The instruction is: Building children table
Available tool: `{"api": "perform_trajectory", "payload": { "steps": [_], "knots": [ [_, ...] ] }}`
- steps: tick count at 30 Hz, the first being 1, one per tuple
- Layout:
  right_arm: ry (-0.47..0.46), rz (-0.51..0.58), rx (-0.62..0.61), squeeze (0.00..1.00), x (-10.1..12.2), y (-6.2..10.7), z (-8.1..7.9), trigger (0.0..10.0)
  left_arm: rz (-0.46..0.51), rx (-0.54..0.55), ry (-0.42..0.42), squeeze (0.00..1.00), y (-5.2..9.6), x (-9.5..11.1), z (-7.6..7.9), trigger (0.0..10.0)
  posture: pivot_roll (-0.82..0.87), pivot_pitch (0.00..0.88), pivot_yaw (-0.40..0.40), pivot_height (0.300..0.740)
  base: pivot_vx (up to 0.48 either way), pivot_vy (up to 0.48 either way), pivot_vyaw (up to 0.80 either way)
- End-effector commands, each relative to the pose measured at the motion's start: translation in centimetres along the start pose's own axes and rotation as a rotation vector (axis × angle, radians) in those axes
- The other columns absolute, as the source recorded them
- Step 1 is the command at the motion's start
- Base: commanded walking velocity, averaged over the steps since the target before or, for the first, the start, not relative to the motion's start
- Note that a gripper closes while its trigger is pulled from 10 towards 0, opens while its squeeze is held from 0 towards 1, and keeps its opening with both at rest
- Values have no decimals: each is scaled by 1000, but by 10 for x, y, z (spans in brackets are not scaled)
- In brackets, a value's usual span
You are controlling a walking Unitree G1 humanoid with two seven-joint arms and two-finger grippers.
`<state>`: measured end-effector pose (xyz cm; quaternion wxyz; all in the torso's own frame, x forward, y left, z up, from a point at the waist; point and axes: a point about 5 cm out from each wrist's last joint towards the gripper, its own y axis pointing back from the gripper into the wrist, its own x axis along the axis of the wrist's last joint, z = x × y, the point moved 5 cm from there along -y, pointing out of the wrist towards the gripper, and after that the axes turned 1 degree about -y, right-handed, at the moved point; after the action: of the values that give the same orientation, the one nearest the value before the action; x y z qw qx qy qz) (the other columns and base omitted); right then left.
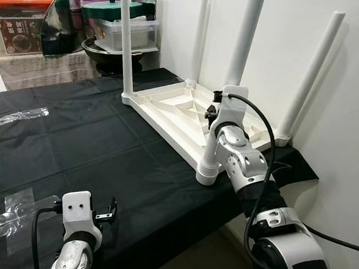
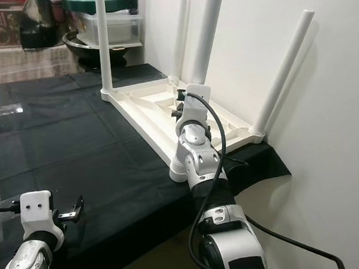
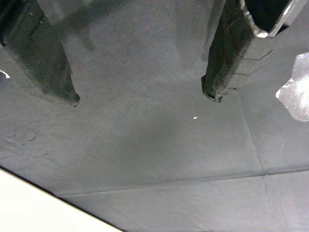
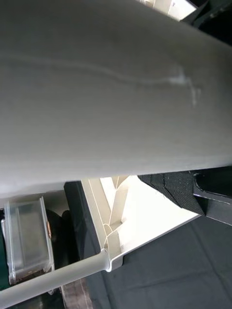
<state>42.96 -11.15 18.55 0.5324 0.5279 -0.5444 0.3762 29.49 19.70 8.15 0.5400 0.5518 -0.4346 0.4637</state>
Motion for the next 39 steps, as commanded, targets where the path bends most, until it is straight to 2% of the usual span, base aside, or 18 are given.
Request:
{"api": "perform_trajectory", "payload": {
  "steps": [1,8,33,34,36,37,38,39],
  "knots": [
    [42,-275,-65,0,-72,6,20,10000,-1,-12,3,0,-1,-2,5,10000,82,0,-143,740,0,0,0],
    [25,-251,-65,0,-60,6,19,10000,-1,-15,3,0,-2,-2,5,10000,82,0,-141,740,0,0,0],
    [1,-243,-67,12,-54,9,19,10000,-3,-19,1,0,-2,-3,6,10000,80,0,-140,740,0,0,0],
    [-2,-241,-67,133,-53,9,19,10000,-3,-19,0,0,-2,-3,6,10000,80,0,-140,740,0,0,0],
    [-3,-239,-66,133,-52,10,19,10000,-3,-19,0,0,-2,-3,6,10000,80,0,-140,740,0,0,0],
    [-3,-219,-73,753,-47,9,20,10000,-4,-20,1,0,-1,-3,6,10000,79,0,-139,740,0,0,0],
    [-2,-207,-77,753,-44,9,21,10000,-4,-20,1,0,-1,-3,6,10000,79,0,-139,740,0,0,0],
    [-1,-200,-80,910,-42,9,21,10000,-4,-20,1,0,-1,-3,6,10000,79,0,-139,740,0,0,0]
  ]
}}
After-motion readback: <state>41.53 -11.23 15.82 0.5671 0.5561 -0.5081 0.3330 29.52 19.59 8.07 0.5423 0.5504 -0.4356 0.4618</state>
